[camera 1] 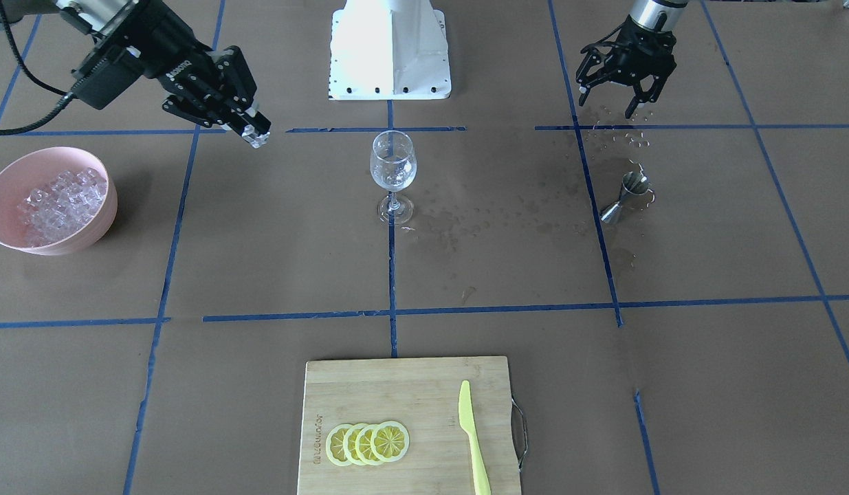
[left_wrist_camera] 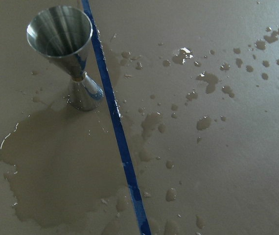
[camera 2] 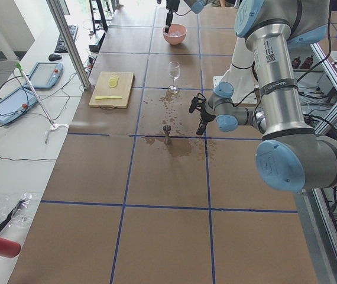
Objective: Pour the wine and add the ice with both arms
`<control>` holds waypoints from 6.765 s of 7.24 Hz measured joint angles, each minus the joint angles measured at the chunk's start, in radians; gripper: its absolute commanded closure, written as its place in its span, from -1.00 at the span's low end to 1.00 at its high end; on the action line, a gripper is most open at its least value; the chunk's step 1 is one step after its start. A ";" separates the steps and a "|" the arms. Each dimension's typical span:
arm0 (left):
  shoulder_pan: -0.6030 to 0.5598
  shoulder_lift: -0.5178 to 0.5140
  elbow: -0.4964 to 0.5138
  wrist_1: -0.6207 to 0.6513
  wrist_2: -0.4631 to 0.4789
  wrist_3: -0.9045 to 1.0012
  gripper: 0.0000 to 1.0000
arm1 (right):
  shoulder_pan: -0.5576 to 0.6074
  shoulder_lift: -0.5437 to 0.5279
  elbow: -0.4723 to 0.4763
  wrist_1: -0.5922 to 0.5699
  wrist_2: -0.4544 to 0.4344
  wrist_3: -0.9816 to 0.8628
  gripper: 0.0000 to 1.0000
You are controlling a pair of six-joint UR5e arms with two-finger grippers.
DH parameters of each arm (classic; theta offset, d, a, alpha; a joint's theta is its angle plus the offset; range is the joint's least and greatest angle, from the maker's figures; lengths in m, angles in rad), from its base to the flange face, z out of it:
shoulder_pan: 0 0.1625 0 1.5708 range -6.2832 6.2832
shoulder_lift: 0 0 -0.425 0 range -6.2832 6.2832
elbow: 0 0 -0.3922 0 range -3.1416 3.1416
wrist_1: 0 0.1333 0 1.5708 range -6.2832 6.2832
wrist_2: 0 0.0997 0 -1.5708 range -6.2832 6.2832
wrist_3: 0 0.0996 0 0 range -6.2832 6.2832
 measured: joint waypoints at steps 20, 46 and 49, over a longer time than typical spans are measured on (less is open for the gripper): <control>-0.719 -0.657 -0.060 0.918 -0.471 0.595 -1.00 | -0.306 0.216 -0.021 -0.297 -0.307 0.036 -1.00; -1.327 -0.448 0.651 0.778 -0.777 1.170 -1.00 | 0.714 -0.410 -0.324 -0.649 0.297 -1.451 -1.00; -1.311 -0.453 0.648 0.776 -0.777 1.172 -1.00 | 0.787 -0.412 -0.370 -0.596 0.295 -1.459 -1.00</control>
